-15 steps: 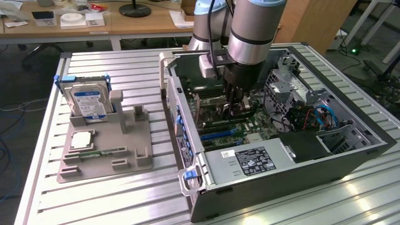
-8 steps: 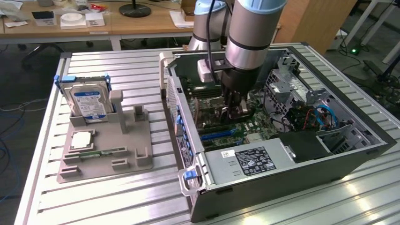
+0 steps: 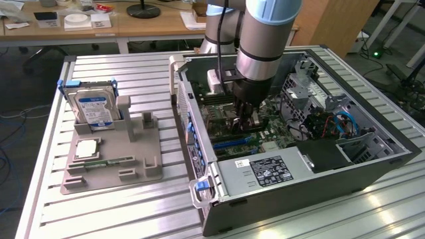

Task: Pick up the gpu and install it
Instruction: 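Insert the gpu into the slot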

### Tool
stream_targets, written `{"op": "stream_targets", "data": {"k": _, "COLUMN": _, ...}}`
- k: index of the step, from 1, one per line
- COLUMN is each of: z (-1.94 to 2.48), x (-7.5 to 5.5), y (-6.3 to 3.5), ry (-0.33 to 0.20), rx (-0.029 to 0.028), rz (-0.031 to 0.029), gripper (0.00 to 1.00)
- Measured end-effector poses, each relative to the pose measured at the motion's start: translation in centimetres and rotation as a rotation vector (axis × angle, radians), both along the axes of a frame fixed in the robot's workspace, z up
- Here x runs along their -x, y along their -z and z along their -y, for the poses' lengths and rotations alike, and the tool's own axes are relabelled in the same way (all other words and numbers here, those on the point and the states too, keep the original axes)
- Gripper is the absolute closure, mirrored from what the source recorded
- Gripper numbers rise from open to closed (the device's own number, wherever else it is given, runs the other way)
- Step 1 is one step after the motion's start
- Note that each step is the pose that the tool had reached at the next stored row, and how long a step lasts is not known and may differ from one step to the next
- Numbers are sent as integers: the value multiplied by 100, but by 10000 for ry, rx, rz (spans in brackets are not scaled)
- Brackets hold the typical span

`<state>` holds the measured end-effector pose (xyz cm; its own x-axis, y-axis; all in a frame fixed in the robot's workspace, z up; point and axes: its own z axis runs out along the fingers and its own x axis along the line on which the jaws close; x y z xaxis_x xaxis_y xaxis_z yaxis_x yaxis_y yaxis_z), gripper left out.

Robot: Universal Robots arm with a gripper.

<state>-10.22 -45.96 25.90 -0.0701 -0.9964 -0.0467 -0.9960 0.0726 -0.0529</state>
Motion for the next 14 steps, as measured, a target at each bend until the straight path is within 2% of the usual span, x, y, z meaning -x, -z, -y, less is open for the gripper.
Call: {"op": "stream_targets", "data": {"k": 14, "z": 30, "x": 11, "y": 80, "ry": 24, "rx": 0, "rz": 1, "gripper": 72}}
